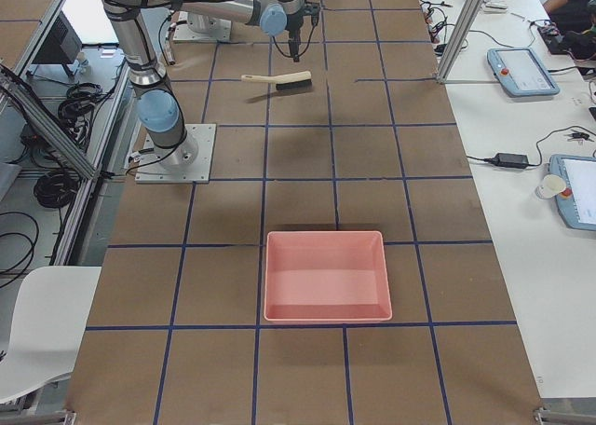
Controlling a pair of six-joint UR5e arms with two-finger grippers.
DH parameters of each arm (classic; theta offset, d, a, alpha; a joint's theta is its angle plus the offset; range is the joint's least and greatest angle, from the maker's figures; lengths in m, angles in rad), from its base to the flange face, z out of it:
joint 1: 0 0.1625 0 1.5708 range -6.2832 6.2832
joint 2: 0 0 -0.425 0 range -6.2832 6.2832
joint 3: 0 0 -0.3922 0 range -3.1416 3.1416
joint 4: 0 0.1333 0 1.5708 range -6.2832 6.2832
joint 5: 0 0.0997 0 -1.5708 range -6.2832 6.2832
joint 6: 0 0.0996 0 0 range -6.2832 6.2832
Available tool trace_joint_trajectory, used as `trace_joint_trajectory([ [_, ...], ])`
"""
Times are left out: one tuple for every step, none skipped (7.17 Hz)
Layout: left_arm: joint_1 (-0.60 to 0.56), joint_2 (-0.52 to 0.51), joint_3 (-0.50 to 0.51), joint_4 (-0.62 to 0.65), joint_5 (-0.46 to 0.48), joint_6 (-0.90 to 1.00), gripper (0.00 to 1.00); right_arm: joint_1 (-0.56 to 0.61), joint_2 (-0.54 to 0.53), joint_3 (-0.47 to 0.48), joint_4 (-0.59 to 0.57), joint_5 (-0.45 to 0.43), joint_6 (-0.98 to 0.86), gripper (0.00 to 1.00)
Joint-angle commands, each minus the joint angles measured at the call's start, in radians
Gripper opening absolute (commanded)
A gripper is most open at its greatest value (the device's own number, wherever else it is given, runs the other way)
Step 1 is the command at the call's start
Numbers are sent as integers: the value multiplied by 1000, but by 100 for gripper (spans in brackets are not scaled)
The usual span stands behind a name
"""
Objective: Sweep and dump trash in nearest bin
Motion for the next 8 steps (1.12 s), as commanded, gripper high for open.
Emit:
trace_joint_trajectory([
  [-134, 29, -11, -47, -43, -95, 1, -81, -2, -116, 77, -41, -115, 100],
  [-179, 30, -18, -47, -72, -151, 1, -121, -4, -177, 147, -41, -144, 100],
  [-231, 35, -20, -55, -72, -165, 1, -153, 8, -266, 218, -41, -155, 100],
  [-309, 38, -35, -64, -68, -256, 1, -170, 48, -362, 285, -42, -207, 100],
  [-386, 38, -61, -69, -63, -385, 1, -224, 89, -419, 316, -41, -279, 100],
  [-467, 37, -90, -69, -63, -507, 1, -311, 85, -429, 347, -26, -344, 100],
  [-550, 40, -113, -67, -61, -627, 1, -351, 82, -431, 352, -22, -403, 100],
  [-613, 29, -124, -66, -61, -765, 1, -347, 84, -437, 349, 11, -403, 100],
])
